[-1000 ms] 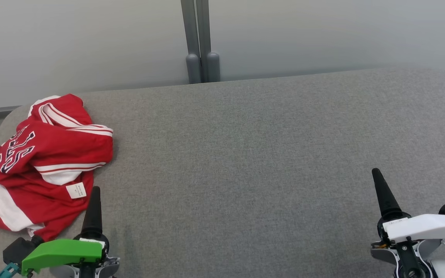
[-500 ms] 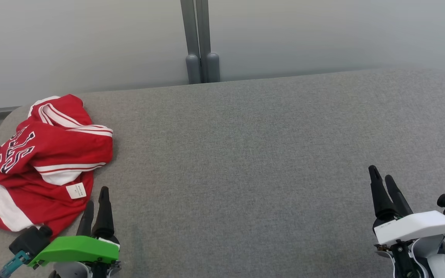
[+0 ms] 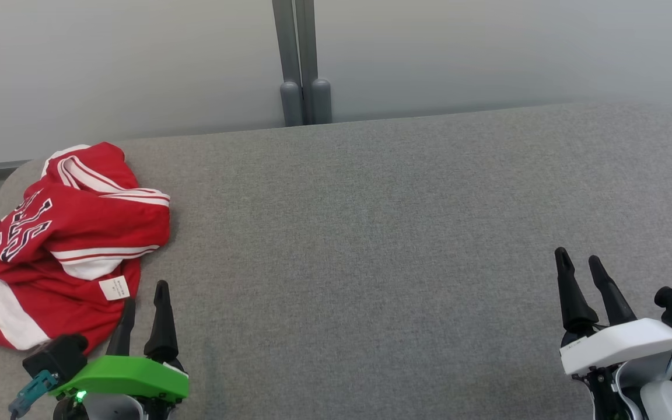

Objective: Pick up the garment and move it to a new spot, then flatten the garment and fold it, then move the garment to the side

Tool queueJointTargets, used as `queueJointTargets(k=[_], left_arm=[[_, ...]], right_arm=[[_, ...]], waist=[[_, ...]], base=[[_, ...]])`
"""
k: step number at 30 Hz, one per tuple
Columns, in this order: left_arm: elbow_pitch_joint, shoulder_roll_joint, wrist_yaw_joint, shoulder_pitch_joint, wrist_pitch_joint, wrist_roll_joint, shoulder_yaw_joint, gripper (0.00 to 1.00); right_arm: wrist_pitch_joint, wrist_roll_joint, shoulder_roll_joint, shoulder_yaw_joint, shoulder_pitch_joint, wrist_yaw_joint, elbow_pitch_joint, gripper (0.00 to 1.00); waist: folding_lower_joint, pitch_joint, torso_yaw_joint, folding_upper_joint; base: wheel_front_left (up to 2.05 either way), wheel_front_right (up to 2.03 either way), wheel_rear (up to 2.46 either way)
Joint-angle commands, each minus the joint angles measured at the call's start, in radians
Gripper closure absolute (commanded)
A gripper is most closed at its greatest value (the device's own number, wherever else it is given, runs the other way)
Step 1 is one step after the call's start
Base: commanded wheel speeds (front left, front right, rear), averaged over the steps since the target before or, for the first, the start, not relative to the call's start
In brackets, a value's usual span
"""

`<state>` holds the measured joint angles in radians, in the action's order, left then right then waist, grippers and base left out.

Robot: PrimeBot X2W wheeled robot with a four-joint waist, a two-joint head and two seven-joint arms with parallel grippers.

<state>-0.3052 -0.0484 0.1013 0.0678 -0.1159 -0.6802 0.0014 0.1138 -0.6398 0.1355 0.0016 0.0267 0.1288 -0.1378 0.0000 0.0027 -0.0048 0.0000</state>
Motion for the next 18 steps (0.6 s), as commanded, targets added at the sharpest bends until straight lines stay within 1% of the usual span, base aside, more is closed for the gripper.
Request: queueJointTargets(k=[1,7,18], left_arm=[[0.008,-0.013,0.002,0.014,-0.011,0.040,0.000,0.00],[0.006,-0.018,-0.003,0.014,-0.027,0.126,-0.002,0.00],[-0.002,-0.029,-0.007,0.005,-0.055,0.252,-0.003,0.00]], right_arm=[[0.012,0.039,0.007,0.002,0.001,0.002,0.018,0.00],[0.029,0.107,0.008,0.003,-0.007,0.003,0.020,0.00],[0.057,0.219,0.006,-0.014,-0.022,0.003,0.016,0.00]], waist=[[0.0000,0.000,-0.001,0.0000],[0.0000,-0.002,0.001,0.0000],[0.0000,-0.002,0.002,0.0000]], base=[[0.00,0.00,0.00],[0.00,0.00,0.00],[0.00,0.00,0.00]])
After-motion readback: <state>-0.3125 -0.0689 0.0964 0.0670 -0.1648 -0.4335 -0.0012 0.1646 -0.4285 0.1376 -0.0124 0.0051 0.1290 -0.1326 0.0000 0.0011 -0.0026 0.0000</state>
